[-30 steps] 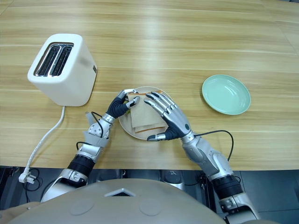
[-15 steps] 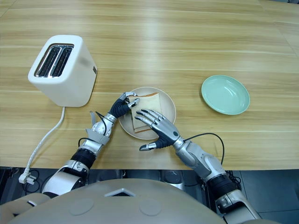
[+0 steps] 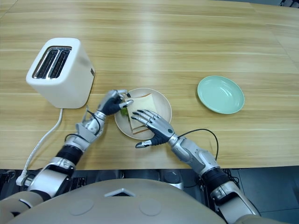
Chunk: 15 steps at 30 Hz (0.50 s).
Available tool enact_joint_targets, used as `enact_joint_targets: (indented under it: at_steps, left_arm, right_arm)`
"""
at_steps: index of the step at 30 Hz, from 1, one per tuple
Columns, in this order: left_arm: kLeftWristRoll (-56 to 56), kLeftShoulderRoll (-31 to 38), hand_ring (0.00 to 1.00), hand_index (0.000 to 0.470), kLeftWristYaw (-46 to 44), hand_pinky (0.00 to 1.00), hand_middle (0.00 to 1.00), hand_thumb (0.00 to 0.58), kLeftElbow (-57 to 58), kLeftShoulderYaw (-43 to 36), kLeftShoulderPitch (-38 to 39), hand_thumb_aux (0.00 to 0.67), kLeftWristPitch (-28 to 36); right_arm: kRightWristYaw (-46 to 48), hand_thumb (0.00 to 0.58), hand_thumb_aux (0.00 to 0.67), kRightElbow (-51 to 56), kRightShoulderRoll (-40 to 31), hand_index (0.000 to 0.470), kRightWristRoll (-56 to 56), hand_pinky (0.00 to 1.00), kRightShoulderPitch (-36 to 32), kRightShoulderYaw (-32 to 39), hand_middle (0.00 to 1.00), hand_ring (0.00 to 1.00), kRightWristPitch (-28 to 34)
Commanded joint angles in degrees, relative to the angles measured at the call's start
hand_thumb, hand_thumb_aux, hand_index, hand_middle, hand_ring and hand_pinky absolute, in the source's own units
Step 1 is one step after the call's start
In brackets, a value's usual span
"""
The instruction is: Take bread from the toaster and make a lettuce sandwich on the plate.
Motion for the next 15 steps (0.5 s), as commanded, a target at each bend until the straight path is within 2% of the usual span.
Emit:
enact_joint_targets:
  at_steps: [1,2,3,4,5,6,7,8,9,10,11,12,13,15]
  left_arm:
    - [3.25,1.23,0.98,0.000,6.68,0.98,0.98,0.000,-10.41,4.12,0.30,0.000,2.15]
    - [2.88,1.37,0.90,0.000,6.90,0.90,0.90,0.000,-11.82,4.67,0.78,0.000,2.18]
    - [1.88,1.48,0.90,0.000,6.71,0.90,0.90,0.000,-12.87,5.10,1.33,0.000,1.71]
    - [0.45,1.50,0.82,0.000,6.01,0.82,0.82,0.000,-13.63,5.31,1.91,0.000,1.24]
    - [-1.74,1.32,0.82,0.000,4.94,0.82,0.82,0.000,-14.05,5.52,2.55,0.000,0.64]
    - [-4.69,1.03,0.52,0.000,3.40,0.52,0.52,0.000,-14.25,5.59,3.21,0.000,-0.17]
    - [-8.79,0.74,0.39,0.000,0.90,0.39,0.39,0.000,-14.47,5.28,4.09,0.000,-1.20]
    - [-13.32,0.61,0.16,0.000,-2.39,0.16,0.16,0.000,-14.72,4.49,5.06,0.000,-2.47]
    - [-18.48,0.91,0.16,0.000,-6.67,0.16,0.16,0.000,-15.40,2.87,6.50,0.000,-3.86]
    - [-22.57,1.39,0.22,0.321,-10.12,0.22,0.22,0.527,-16.37,1.55,8.13,0.468,-5.41]
    - [-26.51,2.20,0.73,0.460,-13.86,0.73,0.73,0.580,-17.58,0.12,10.11,0.670,-6.96]
    - [-28.94,3.13,0.73,0.460,-16.68,0.73,0.73,0.580,-18.69,-1.03,11.90,0.670,-8.37]
    - [-31.08,4.04,1.00,0.460,-19.46,1.00,1.00,0.580,-19.89,-1.89,13.66,0.670,-9.27]
    - [-35.03,6.95,1.00,0.460,-25.58,1.00,1.00,0.580,-21.69,-4.75,17.07,0.670,-11.30]
  right_arm:
    - [-0.14,0.000,0.000,3.99,-0.78,0.000,-1.90,0.00,0.79,0.76,0.00,0.00,3.45]
    - [-0.71,0.000,0.000,3.31,-0.62,0.000,-1.57,0.00,0.73,0.45,0.00,0.00,3.43]
    - [-1.42,0.000,0.000,2.45,-0.45,0.000,-1.19,0.00,0.71,0.03,0.00,0.00,3.30]
    - [-2.18,0.000,0.000,1.65,-0.39,0.000,-0.90,0.00,0.67,-0.37,0.00,0.00,3.07]
    - [-2.79,0.000,0.000,0.80,-0.35,0.000,-0.44,0.00,0.72,-0.84,0.00,0.00,2.89]
    - [-3.58,0.000,0.000,-0.12,-0.40,0.000,-0.09,0.00,0.80,-1.34,0.00,0.00,2.63]
    - [-4.91,0.000,0.000,-1.31,-0.39,0.000,0.41,0.00,0.95,-2.21,0.00,0.00,2.27]
    - [-6.44,0.000,0.000,-2.72,-0.35,0.000,1.15,0.00,1.19,-3.30,0.00,0.00,1.62]
    - [-8.14,0.000,0.000,-4.65,-0.22,0.000,2.77,0.00,1.65,-4.86,0.00,0.00,0.33]
    - [-9.17,0.000,0.000,-6.65,0.01,0.000,5.24,0.00,2.27,-6.57,0.00,0.00,-1.10]
    - [-9.20,0.441,0.342,-8.84,0.21,0.235,9.35,0.00,3.14,-8.51,0.00,0.00,-2.89]
    - [-8.63,0.441,0.342,-10.75,0.12,0.235,13.72,0.00,4.05,-10.26,0.00,0.00,-4.46]
    - [-7.22,0.580,0.670,-12.18,-0.43,0.460,17.74,1.00,4.86,-11.63,1.00,1.00,-5.77]
    - [-4.30,0.580,0.670,-13.51,-2.69,0.460,22.76,1.00,6.22,-13.78,1.00,1.00,-7.51]
